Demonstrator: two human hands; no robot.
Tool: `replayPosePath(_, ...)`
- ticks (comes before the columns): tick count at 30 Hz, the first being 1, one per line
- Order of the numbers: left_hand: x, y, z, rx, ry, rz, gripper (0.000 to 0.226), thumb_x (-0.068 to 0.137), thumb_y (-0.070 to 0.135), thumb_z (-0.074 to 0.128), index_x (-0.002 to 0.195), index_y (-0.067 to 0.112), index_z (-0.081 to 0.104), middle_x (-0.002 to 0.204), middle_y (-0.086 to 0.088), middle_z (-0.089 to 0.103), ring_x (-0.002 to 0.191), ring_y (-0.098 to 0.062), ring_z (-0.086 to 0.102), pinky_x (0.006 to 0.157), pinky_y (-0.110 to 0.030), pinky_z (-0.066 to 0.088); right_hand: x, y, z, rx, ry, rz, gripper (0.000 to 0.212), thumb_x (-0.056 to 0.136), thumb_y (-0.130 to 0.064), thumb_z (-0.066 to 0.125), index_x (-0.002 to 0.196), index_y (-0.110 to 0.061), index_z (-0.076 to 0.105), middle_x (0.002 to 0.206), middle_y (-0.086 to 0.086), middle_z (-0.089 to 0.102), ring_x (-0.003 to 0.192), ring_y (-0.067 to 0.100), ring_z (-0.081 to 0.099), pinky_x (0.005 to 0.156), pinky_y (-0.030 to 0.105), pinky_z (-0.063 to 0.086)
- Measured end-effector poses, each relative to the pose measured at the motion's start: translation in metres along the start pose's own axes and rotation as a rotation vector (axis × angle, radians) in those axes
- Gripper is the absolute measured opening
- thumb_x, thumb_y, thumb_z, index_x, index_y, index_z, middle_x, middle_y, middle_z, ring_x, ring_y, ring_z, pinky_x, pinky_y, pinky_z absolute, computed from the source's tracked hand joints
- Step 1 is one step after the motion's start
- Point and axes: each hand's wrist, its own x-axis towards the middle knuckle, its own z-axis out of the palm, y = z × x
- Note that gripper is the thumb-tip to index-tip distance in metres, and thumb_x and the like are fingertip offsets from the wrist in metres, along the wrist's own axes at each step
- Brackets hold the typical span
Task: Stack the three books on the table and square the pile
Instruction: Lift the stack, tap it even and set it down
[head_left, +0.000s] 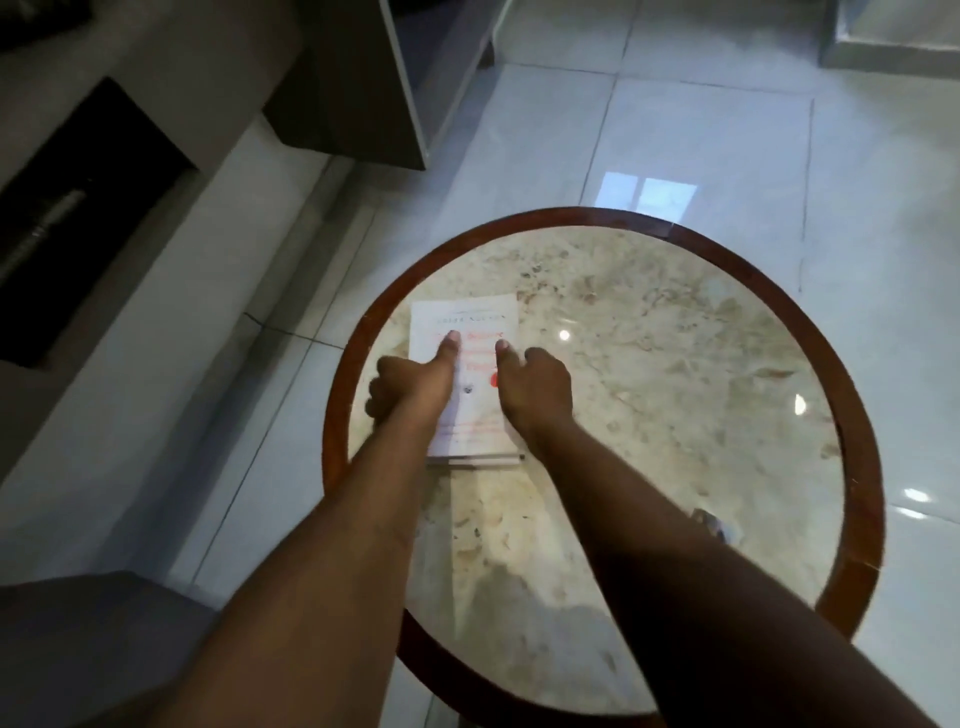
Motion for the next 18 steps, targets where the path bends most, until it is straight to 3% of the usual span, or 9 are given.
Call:
replayPosePath(5, 0.002, 0.001, 0.006, -0.157, -0.079, -0.123, 0.092, 0.054, 0.097, 0.037, 0.094, 0.016, 0.056, 0.092, -0.007, 0.063, 0.085, -0.027, 0.062, 0.080, -0.043, 0.056, 0.006, -0.010, 0.013, 0.013, 0.046, 0.204, 0.076, 0.086, -0.076, 0.035, 0.120, -0.012, 0.058, 0.119, 0.012, 0.060, 0.110, 0.035, 0.057, 0.091, 0.050, 0.051)
replayPosePath(7, -0.005, 0.001, 0.008, -0.264, -0.068, -0.042, 0.082, 0.058, 0.095, 0.038, 0.090, 0.022, 0.058, 0.090, -0.002, 0.067, 0.080, -0.023, 0.066, 0.076, -0.040, 0.058, 0.006, -0.013, 0.010, 0.118, 0.092, 0.190, 0.083, 0.079, -0.085, 0.027, 0.113, -0.018, 0.061, 0.113, 0.008, 0.064, 0.104, 0.031, 0.060, 0.090, 0.051, 0.052)
replayPosePath(10, -0.015, 0.006, 0.007, -0.549, -0.011, 0.173, 0.076, 0.063, 0.090, 0.046, 0.110, 0.031, 0.058, 0.110, 0.006, 0.069, 0.088, -0.020, 0.070, 0.076, -0.038, 0.061, -0.001, -0.024, 0.001, 0.320, 0.238, -0.016, 0.070, 0.086, -0.078, 0.029, 0.111, -0.019, 0.058, 0.116, 0.005, 0.056, 0.106, 0.022, 0.055, 0.095, 0.047, 0.049)
replayPosePath(13, -0.021, 0.015, -0.005, -0.771, 0.027, 0.427, 0.042, 0.078, 0.065, 0.056, 0.110, 0.037, 0.050, 0.103, 0.015, 0.064, 0.087, -0.012, 0.067, 0.073, -0.021, 0.057, -0.010, -0.032, -0.009, 0.620, 0.239, -0.343, 0.054, 0.082, -0.082, 0.035, 0.101, -0.033, 0.047, 0.108, 0.002, 0.055, 0.099, 0.014, 0.061, 0.083, 0.037, 0.057)
replayPosePath(15, -0.022, 0.017, -0.008, -0.838, 0.011, 0.515, 0.034, 0.078, 0.054, 0.058, 0.107, 0.040, 0.048, 0.100, 0.020, 0.063, 0.086, -0.009, 0.067, 0.070, -0.018, 0.057, -0.012, -0.027, -0.010, 0.729, 0.221, -0.509, 0.052, 0.082, -0.081, 0.040, 0.104, -0.034, 0.042, 0.102, -0.006, 0.059, 0.094, 0.009, 0.066, 0.073, 0.026, 0.058)
replayPosePath(18, -0.022, 0.005, 0.003, -0.823, -0.077, 0.546, 0.038, 0.073, 0.061, 0.064, 0.105, 0.047, 0.048, 0.104, 0.019, 0.064, 0.089, -0.012, 0.068, 0.072, -0.021, 0.059, -0.011, -0.006, 0.002, 0.714, 0.183, -0.525, 0.054, 0.082, -0.078, 0.044, 0.110, -0.032, 0.039, 0.104, -0.007, 0.062, 0.093, 0.002, 0.068, 0.070, 0.022, 0.057)
